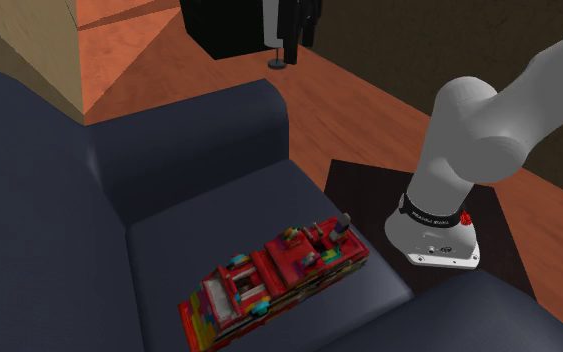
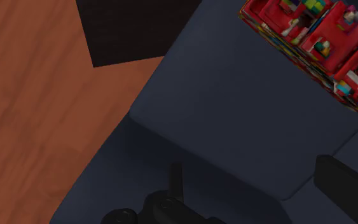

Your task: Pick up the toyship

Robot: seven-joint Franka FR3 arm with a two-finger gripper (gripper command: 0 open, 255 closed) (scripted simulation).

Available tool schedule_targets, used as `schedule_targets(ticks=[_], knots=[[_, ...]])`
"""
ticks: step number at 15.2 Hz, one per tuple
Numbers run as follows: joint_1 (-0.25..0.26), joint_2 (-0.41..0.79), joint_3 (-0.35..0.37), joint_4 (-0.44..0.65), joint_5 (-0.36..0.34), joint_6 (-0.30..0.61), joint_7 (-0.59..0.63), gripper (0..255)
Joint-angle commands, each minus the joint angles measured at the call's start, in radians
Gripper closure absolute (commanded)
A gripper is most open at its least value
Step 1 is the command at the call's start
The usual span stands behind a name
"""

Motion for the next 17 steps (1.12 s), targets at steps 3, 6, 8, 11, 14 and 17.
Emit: schedule_targets(ticks=[3,6,8,11,14,17], knots=[[-0.001,-0.015,0.009,-0.057,0.030,0.008,0.039,0],[0.001,-0.037,0.024,-0.141,0.081,0.020,0.098,0],[0.005,-0.051,0.035,-0.196,0.119,0.030,0.138,0],[0.015,-0.069,0.055,-0.276,0.181,0.048,0.197,0],[0.031,-0.084,0.078,-0.352,0.252,0.069,0.258,0],[0.054,-0.094,0.106,-0.424,0.333,0.096,0.317,0]])
